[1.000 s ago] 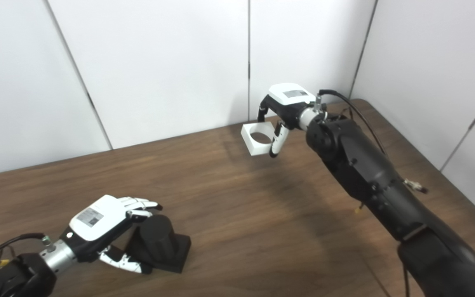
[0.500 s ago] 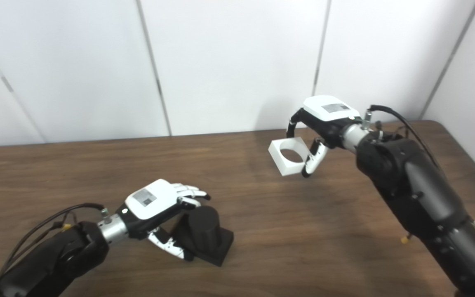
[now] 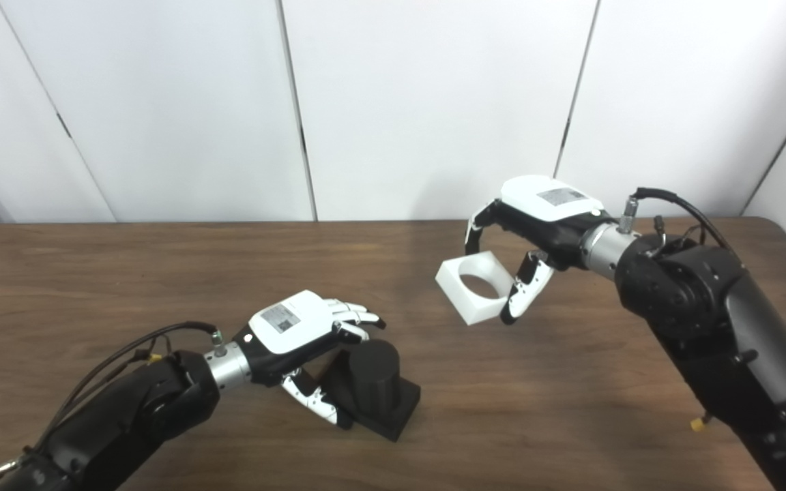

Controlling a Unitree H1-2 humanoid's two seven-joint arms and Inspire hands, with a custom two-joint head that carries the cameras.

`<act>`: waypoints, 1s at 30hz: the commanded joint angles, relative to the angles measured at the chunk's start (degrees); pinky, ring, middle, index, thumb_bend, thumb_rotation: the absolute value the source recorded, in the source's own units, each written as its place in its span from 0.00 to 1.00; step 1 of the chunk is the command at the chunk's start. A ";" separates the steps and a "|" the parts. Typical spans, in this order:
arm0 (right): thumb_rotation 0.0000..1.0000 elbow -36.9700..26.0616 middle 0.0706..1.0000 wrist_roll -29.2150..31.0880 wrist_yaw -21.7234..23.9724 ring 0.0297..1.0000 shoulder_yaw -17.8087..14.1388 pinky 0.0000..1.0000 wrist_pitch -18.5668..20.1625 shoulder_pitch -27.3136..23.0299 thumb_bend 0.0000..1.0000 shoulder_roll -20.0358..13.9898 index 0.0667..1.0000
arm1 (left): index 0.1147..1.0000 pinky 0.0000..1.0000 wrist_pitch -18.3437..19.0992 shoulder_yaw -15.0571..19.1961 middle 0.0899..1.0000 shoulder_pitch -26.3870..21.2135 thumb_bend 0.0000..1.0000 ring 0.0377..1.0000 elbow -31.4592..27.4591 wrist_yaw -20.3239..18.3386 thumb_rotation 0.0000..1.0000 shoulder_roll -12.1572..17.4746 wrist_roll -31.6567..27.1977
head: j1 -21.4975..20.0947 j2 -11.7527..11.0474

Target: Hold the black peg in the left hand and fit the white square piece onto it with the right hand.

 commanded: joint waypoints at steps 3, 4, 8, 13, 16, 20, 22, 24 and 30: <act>0.13 -3.29 0.74 0.79 0.88 0.80 -0.17 0.68 -0.66 -3.08 0.52 0.16 0.44 | 0.43 0.81 1.37 -2.49 0.86 2.35 0.52 0.86 1.18 -5.64 0.08 -0.95 4.61 | 0.34 0.11; 0.13 -3.61 0.74 0.92 1.19 0.81 -0.04 0.68 -0.51 -3.04 0.52 0.43 0.44 | 0.43 0.81 1.41 -2.38 0.86 2.39 0.52 0.86 1.16 -5.81 0.08 -1.01 4.44 | 0.34 0.11; 0.13 -4.44 0.74 1.73 1.72 0.80 0.47 0.68 -0.84 -2.74 0.52 1.49 0.44 | 0.43 0.81 1.89 -2.14 0.86 2.52 0.52 0.87 0.75 -6.51 0.08 -1.06 4.72 | 0.22 0.22; 0.13 -5.16 0.74 2.00 2.63 0.81 1.04 0.68 -0.04 -2.81 0.52 2.79 0.44 | 0.43 0.81 2.12 -2.17 0.86 2.43 0.52 0.87 0.75 -6.61 0.08 -1.09 4.99 | -0.08 0.37; 0.13 -5.43 0.74 1.60 3.16 0.81 1.68 0.68 0.26 -2.81 0.52 3.82 0.44 | 0.43 0.81 2.10 -2.22 0.86 2.39 0.52 0.87 0.99 -6.47 0.08 -1.25 4.98 | -0.21 0.37; 0.13 -5.24 0.74 1.45 3.17 0.81 2.52 0.68 0.09 -2.39 0.52 4.62 0.44 | 0.43 0.81 2.13 -2.22 0.86 2.37 0.52 0.86 1.07 -6.28 0.08 -1.44 5.08 | -0.01 0.50; 0.13 -5.31 0.74 1.63 3.08 0.81 2.58 0.70 0.27 -1.95 0.52 5.02 0.44 | 0.43 0.81 2.11 -2.17 0.86 2.37 0.52 0.86 1.02 -6.37 0.08 -1.48 4.93 | 0.00 0.54; 0.13 -5.43 0.74 1.56 3.15 0.81 2.76 0.72 0.20 -1.55 0.52 5.44 0.44 | 0.43 0.81 2.23 -2.12 0.86 2.37 0.52 0.86 0.92 -6.66 0.08 -1.47 4.72 | 0.01 0.55; 0.13 -5.57 0.73 1.50 2.64 0.81 3.26 0.73 -0.62 -0.70 0.52 6.39 0.44 | 0.43 0.81 2.14 -2.01 0.86 2.40 0.52 0.86 0.96 -6.39 0.08 -1.50 4.76 | 0.09 0.74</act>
